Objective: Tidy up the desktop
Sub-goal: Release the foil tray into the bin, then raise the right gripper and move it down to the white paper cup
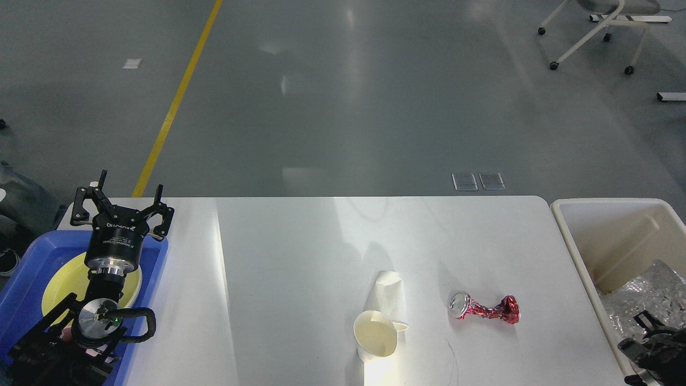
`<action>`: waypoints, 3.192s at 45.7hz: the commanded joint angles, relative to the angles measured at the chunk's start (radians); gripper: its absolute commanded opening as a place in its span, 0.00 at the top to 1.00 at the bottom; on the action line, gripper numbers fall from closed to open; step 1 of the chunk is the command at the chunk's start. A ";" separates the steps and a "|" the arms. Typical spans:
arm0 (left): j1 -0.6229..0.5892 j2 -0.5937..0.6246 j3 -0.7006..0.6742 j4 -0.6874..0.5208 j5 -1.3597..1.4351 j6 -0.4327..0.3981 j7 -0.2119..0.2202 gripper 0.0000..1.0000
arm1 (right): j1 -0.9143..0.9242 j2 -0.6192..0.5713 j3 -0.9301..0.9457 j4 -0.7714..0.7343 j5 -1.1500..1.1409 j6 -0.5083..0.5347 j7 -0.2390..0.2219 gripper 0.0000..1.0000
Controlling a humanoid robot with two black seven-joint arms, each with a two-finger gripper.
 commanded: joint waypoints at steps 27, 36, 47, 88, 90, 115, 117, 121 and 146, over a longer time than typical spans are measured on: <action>-0.001 0.000 0.000 0.000 0.000 0.000 0.000 0.03 | 0.144 -0.123 -0.061 0.191 -0.113 -0.002 0.000 0.00; -0.001 0.000 -0.001 0.000 0.000 0.000 0.002 0.03 | 0.289 -0.224 -0.173 0.368 -0.222 0.066 -0.009 0.00; -0.001 0.000 -0.001 0.000 0.000 0.000 0.002 0.03 | 0.637 -0.294 -0.473 0.600 -0.229 0.304 -0.009 0.00; 0.001 0.000 0.000 0.000 0.000 0.000 0.000 0.03 | 1.952 -0.041 -0.803 1.500 0.055 1.152 -0.014 0.00; 0.001 0.000 0.000 0.000 0.000 0.000 0.000 0.03 | 1.973 -0.029 -0.803 1.512 0.087 1.152 -0.014 0.00; -0.001 0.000 0.000 0.000 0.000 0.000 0.002 0.03 | 1.959 0.071 -0.799 1.509 0.192 1.091 -0.014 0.00; -0.001 0.000 0.000 0.000 0.000 0.000 0.002 0.03 | 1.949 0.080 -0.796 1.509 0.201 1.086 -0.014 0.00; -0.001 0.000 -0.001 0.000 0.000 0.000 0.002 0.03 | 1.901 0.092 -0.779 1.509 0.228 1.077 -0.014 0.00; -0.001 0.000 -0.001 0.000 0.000 0.000 0.002 0.03 | 1.383 0.256 -0.527 1.463 0.216 0.529 -0.021 0.02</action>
